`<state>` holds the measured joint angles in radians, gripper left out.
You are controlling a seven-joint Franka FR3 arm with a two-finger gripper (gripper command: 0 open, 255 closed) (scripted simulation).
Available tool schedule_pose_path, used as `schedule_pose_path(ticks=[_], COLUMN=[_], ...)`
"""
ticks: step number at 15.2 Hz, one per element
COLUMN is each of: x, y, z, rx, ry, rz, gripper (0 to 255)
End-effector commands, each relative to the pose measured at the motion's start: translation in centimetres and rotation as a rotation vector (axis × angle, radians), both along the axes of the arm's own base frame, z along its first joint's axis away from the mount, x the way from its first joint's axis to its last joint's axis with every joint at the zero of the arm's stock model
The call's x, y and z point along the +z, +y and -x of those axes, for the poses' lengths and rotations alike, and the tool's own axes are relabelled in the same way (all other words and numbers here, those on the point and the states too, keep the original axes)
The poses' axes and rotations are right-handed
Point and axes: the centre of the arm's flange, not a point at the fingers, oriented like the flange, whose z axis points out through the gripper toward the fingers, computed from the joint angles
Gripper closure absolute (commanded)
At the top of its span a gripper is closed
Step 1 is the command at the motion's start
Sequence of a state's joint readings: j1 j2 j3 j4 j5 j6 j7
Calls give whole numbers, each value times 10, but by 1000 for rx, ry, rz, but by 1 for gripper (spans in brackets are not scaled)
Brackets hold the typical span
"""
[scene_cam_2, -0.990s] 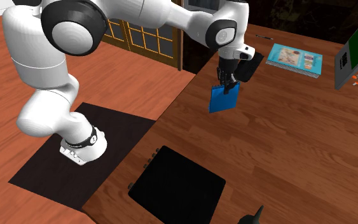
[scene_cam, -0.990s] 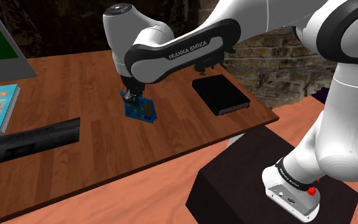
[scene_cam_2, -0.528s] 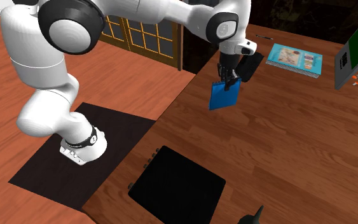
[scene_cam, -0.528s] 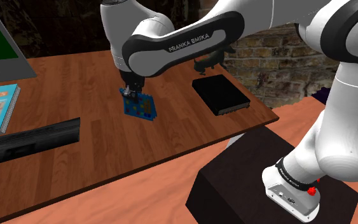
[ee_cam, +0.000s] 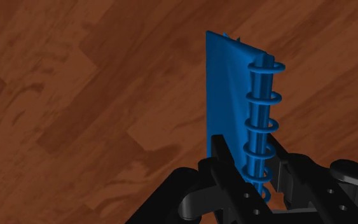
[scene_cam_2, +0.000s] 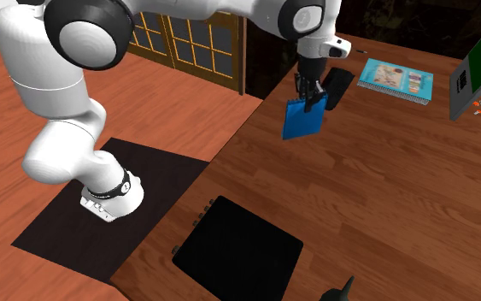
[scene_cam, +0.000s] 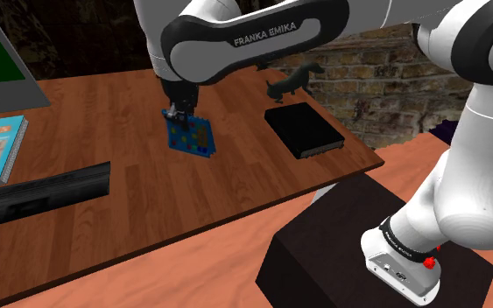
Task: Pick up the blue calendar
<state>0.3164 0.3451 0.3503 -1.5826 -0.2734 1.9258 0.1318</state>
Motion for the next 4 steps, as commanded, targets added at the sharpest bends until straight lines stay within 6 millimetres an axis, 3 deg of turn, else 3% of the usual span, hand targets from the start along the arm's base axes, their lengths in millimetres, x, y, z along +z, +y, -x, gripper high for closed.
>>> schedule_pose_path(ticks=[1,4], x=[11,17], y=[0,0], z=[0,0], rx=[0,0], ry=[0,0], rz=[0,0], gripper=[255,255])
